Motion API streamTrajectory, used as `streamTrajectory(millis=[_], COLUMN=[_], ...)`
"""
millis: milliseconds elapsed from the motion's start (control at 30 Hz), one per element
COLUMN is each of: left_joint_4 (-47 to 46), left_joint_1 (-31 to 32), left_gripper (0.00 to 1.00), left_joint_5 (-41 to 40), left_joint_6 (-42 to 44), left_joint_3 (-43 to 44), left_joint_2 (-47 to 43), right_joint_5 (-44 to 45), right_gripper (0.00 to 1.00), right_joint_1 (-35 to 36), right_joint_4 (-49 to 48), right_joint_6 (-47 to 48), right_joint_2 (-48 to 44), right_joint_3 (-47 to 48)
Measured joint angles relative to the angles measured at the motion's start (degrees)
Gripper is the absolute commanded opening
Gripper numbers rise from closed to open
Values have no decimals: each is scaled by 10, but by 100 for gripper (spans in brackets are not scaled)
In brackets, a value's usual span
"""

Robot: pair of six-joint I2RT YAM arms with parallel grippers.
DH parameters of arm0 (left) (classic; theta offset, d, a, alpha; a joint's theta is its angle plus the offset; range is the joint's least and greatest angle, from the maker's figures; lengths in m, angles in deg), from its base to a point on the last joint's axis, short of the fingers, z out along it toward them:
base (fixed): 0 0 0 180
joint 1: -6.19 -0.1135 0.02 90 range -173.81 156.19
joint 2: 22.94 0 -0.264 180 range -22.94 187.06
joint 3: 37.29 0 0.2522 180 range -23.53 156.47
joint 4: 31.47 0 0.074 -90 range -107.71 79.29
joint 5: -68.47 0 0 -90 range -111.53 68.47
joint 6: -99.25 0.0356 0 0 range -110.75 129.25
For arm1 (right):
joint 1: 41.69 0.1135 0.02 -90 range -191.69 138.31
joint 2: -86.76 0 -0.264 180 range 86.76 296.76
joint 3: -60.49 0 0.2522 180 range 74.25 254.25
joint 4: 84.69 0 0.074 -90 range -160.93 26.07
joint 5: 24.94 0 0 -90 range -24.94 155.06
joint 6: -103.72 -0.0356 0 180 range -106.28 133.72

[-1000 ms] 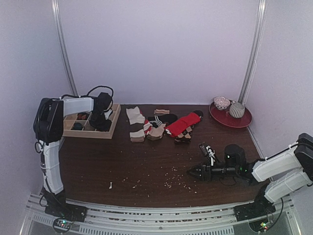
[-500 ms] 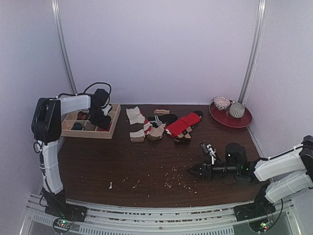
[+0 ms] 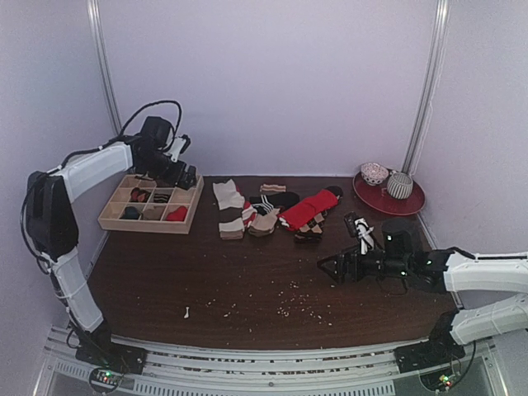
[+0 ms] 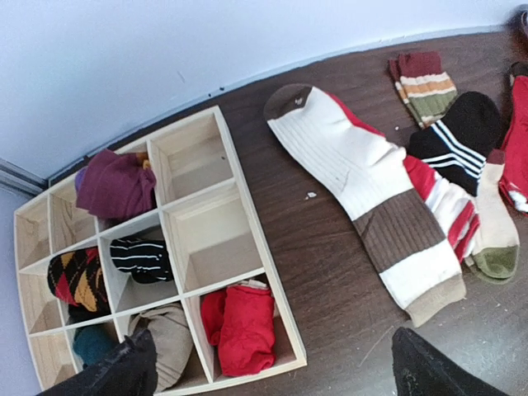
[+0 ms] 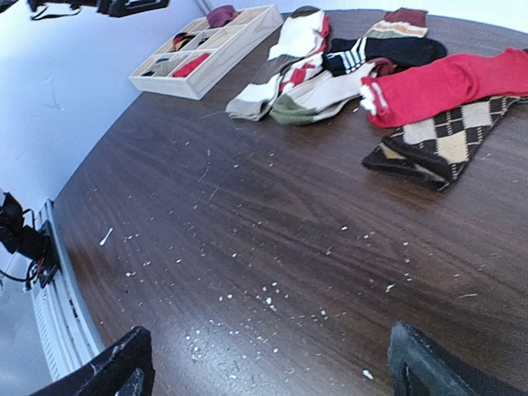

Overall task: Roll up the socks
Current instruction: Reset both arms

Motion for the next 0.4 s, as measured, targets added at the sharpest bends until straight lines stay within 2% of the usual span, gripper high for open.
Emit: streamTrajectory(millis=[200, 400], left_joint_4=[-70, -141], left_joint_1=[0, 0], left_gripper=[98, 98], left_joint_5=[10, 28], left_joint_6=[3, 6], left_joint_3=[-96, -166], left_joint_2=[-108, -155], right_joint_5=[116, 270], right_gripper=[100, 100], right_joint_1=[0, -1], right_joint_4=[76, 125], right_joint_6=[-11, -61], right_joint_2=[-63, -112], right_joint_3=[39, 49])
